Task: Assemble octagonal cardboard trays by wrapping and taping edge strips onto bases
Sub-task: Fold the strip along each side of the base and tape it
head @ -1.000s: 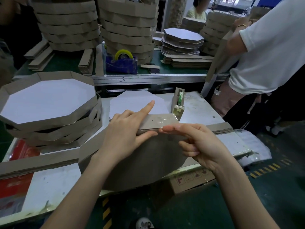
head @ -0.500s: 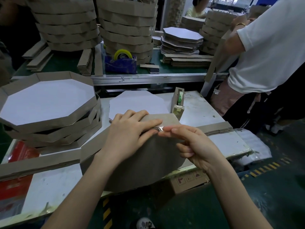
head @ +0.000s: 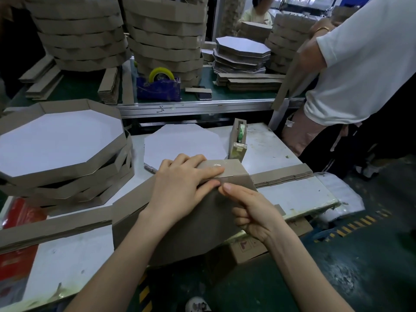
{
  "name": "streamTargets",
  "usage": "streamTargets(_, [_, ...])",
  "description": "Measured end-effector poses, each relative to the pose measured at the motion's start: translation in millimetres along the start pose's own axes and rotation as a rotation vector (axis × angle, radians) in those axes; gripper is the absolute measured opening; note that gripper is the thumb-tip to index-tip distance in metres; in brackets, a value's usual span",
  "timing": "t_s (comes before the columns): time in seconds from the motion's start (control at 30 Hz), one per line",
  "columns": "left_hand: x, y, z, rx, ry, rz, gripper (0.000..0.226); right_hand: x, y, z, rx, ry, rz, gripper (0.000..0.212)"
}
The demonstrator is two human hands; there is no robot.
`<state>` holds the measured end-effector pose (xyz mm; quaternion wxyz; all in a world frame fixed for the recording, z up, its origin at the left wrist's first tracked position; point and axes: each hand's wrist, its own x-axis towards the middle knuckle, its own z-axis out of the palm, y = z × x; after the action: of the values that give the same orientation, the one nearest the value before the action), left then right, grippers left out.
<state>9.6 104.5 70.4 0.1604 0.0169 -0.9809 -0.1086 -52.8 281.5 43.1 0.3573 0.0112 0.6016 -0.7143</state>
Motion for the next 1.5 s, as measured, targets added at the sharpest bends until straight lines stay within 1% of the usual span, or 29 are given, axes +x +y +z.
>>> streamTargets(0.1, [4.3,2.4,1.9,0.002,0.005,0.009,0.039,2.3,1.0,-2.5,0.184,-0.027,0.143,0.02])
streamTargets(0.2, [5.7,4.6,2.5,0.016,0.004,0.04,0.037,1.8,3.5,-6.8,0.422,-0.082,0.277,0.017])
streamTargets(0.27, [5.0,6.6,0.9,0.021,0.02,0.065,0.034,0.3,4.8,-7.3,0.513,-0.101,0.305,0.016])
streamTargets(0.33, [3.3,6.0,-3.3,0.03,0.049,0.092,0.036,-1.8,3.3,-5.3,0.548,-0.109,0.287,0.014])
streamTargets(0.43, [1.7,-1.0,-16.1,0.03,0.084,0.116,0.045,-4.9,-4.6,1.4,0.505,-0.165,0.251,0.017])
streamTargets(0.5, [1.1,-8.0,-25.2,0.003,0.093,0.113,0.046,-4.0,-11.2,8.2,0.461,-0.206,0.24,0.022])
streamTargets(0.6, [-2.5,-19.8,-33.7,-0.041,0.086,0.077,0.042,2.2,-18.0,21.8,0.414,-0.238,0.226,0.024])
streamTargets(0.67, [-6.5,-29.5,-37.6,-0.08,0.106,0.048,0.036,8.0,-18.9,30.7,0.386,-0.271,0.224,0.024])
streamTargets(0.73, [-11.1,-38.3,-40.2,-0.081,0.136,0.032,0.035,13.8,-18.4,36.9,0.371,-0.317,0.22,0.025])
streamTargets(0.87, [-16.6,-48.3,-41.8,-0.104,0.139,-0.02,0.049,26.3,-15.8,45.3,0.361,-0.378,0.224,0.025])
streamTargets(0.97, [-18.0,-54.0,-38.9,-0.106,0.133,-0.062,0.05,34.1,-12.7,51.1,0.341,-0.39,0.216,0.025])
streamTargets(1.07, [-14.2,-58.6,-36.0,-0.092,0.094,-0.081,0.044,40.7,-9.6,54.3,0.366,-0.368,0.217,0.024])
streamTargets(1.13, [-10.5,-59.4,-32.2,-0.061,0.092,-0.059,0.04,44.1,-9.3,55.4,0.408,-0.35,0.234,0.027])
streamTargets(1.23, [-5.1,-59.5,-28.0,-0.037,0.082,-0.046,0.044,46.3,-12.1,54.9,0.391,-0.318,0.212,0.03])
streamTargets(1.33, [-0.6,-60.1,-26.1,-0.04,0.098,-0.037,0.037,49.5,-16.3,52.2,0.317,-0.284,0.148,0.036])
streamTargets(1.4, [2.4,-61.9,-24.8,-0.036,0.094,-0.041,0.038,53.7,-16.4,51.0,0.243,-0.244,0.106,0.042])
streamTargets(1.5, [5.2,-66.1,-26.4,-0.045,0.088,-0.074,0.041,57.5,-4.0,48.9,-0.044,-0.033,0.004,0.025])
